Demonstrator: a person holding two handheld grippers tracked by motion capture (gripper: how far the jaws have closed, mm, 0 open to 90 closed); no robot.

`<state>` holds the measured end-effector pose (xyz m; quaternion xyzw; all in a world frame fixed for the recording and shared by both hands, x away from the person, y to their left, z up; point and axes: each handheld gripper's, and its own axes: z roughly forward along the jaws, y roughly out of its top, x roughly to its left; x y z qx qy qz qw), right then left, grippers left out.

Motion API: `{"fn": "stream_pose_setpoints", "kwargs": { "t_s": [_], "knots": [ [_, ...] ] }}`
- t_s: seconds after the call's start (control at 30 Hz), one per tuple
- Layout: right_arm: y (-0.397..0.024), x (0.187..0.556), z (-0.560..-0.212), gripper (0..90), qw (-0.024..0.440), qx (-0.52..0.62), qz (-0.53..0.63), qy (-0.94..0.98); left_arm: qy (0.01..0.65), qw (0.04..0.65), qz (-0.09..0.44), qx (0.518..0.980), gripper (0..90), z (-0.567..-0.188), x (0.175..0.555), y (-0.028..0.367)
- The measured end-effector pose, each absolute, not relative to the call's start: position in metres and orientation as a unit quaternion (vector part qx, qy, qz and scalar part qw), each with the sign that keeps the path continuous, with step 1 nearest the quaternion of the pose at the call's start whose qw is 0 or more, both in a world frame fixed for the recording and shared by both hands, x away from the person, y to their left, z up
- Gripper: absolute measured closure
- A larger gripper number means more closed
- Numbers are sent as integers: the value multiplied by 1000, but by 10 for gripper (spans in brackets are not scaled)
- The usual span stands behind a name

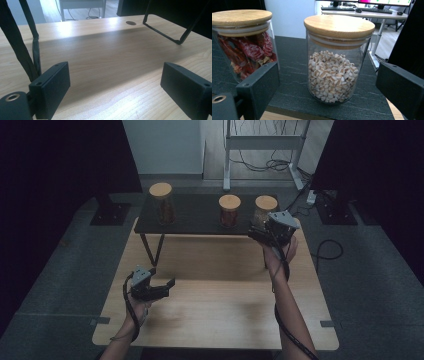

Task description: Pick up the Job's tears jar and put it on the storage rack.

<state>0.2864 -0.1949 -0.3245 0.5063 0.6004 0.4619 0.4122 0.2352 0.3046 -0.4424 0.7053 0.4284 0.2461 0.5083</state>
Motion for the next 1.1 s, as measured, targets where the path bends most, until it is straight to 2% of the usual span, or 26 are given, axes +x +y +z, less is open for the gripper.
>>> {"fn": "stream_pose_setpoints", "kwargs": {
  "t_s": [0.57, 1.1],
  "knots": [
    [-201, 271, -340, 49, 403, 508, 467, 601, 427, 505, 246, 709, 85, -443, 236, 303],
    [-208, 241, -356, 49, 405, 497, 486, 594, 426, 504, 247, 710, 85, -442, 233, 301]
  ]
}}
